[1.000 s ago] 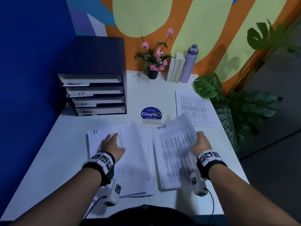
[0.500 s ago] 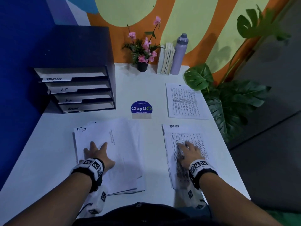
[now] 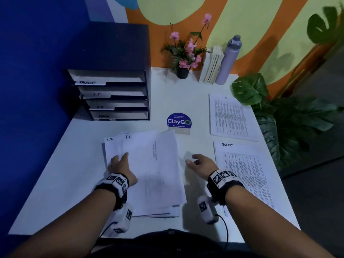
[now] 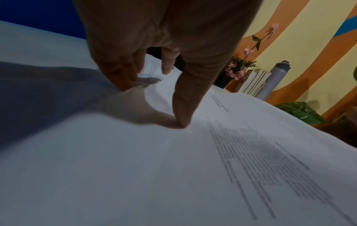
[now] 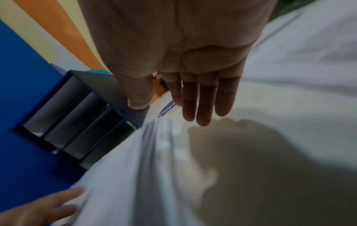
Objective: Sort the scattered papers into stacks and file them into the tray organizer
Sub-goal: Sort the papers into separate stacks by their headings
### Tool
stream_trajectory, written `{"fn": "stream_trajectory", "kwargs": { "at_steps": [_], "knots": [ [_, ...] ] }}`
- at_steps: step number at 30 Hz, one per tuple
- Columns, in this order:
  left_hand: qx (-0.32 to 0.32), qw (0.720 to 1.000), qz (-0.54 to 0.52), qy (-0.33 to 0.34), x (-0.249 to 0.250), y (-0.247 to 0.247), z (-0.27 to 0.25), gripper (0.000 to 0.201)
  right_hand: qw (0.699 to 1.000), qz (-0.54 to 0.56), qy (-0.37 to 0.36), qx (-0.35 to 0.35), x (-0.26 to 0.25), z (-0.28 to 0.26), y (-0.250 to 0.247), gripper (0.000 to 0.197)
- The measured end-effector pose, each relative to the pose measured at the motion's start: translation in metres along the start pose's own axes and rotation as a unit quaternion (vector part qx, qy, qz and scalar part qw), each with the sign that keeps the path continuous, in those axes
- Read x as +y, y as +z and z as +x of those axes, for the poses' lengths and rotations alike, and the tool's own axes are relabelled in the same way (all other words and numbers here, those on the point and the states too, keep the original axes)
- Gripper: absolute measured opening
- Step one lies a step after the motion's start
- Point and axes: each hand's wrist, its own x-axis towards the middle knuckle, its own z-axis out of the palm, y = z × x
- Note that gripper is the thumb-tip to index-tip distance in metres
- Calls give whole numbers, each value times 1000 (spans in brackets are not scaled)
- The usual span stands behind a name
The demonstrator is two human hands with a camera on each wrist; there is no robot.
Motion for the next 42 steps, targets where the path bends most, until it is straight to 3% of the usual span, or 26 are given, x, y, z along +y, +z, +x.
{"fn": "stream_trajectory", "kwargs": {
  "at_steps": [2, 3, 6, 8, 11, 15, 18, 22, 24, 29, 34, 38, 42],
  "knots": [
    [-18, 999, 2, 35, -4, 1, 3, 102, 998, 29, 29, -36, -18, 0, 21, 72],
    [-25, 999, -9, 45, -6, 0, 4, 98, 998, 29, 38, -31, -22, 1, 28, 66],
    [12, 999, -29, 32, -11, -4, 7, 75, 998, -8, 55, 24, -23, 7, 34, 23],
    [34, 999, 16, -12, -19, -8, 8, 74, 996, -34, 61, 53, -19, 9, 26, 12],
    [24, 997, 28, -66, -34, -10, 12, 95, 992, -38, 81, 93, -10, 12, 11, 12],
    [55, 995, -47, -68, -48, -9, 18, 106, 988, -1, 83, 128, 3, 14, -1, 9],
    [129, 987, -70, -65, -50, -13, 19, 92, 987, 74, 75, 122, 9, 15, 0, 6],
    [174, 976, -124, -33, -55, -16, 25, 34, 983, 137, 72, 103, 7, 14, 8, 14],
    [174, 968, -181, -21, -55, -17, 24, 21, 981, 152, 71, 97, 4, 15, 13, 21],
    [147, 961, -236, 0, -41, -9, 15, 14, 976, 168, 83, 107, -4, 12, 16, 17],
    [161, 954, -254, 10, -28, -6, 10, 4, 966, 212, 105, 100, 2, 13, 18, 12],
    [137, 937, -320, 7, -14, -12, 5, 16, 943, 307, 103, 77, 8, 12, 17, 17],
    [66, 907, -415, 40, 3, -8, 0, 23, 926, 363, 80, 64, 5, 9, 15, 22]
  ]
}}
